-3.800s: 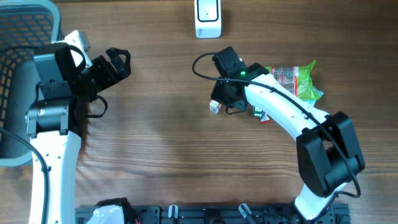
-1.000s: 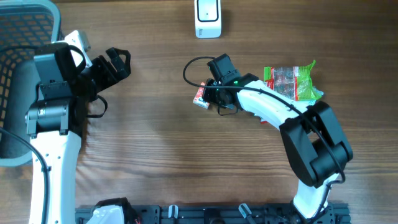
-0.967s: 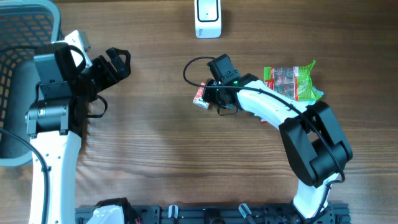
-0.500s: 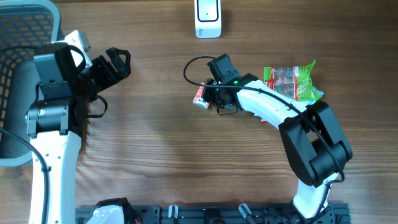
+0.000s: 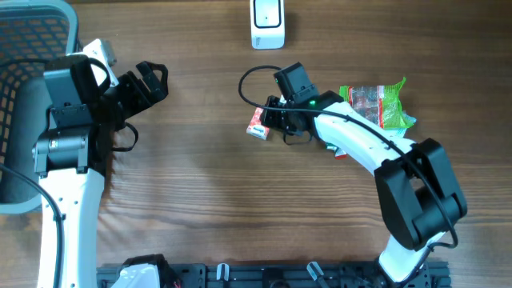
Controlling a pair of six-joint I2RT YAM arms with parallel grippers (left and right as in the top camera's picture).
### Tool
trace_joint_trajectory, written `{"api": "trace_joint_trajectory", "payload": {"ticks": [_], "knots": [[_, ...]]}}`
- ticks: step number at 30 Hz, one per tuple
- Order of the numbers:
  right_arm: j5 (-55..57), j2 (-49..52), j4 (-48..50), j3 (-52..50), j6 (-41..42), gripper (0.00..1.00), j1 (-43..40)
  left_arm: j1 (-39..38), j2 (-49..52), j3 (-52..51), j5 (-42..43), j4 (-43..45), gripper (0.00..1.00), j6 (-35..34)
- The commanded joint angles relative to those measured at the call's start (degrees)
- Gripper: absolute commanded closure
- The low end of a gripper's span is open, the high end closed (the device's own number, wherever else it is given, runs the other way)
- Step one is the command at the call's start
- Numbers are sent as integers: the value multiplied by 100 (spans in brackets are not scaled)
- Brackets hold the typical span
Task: Scan the item barcode
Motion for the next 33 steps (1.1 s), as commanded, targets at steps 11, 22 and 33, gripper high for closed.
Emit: {"api": "trace_joint_trajectory", "payload": {"ticks": [11, 22, 33], "knots": [[-50, -26, 704, -748, 122, 72, -2, 26, 20, 0, 85, 17, 0, 116], [105, -9, 1060, -769, -142, 71, -2, 26, 20, 0, 85, 17, 0, 116], [109, 236, 1005, -798, 190, 76, -2, 26, 20, 0, 85, 17, 0, 116]]}}
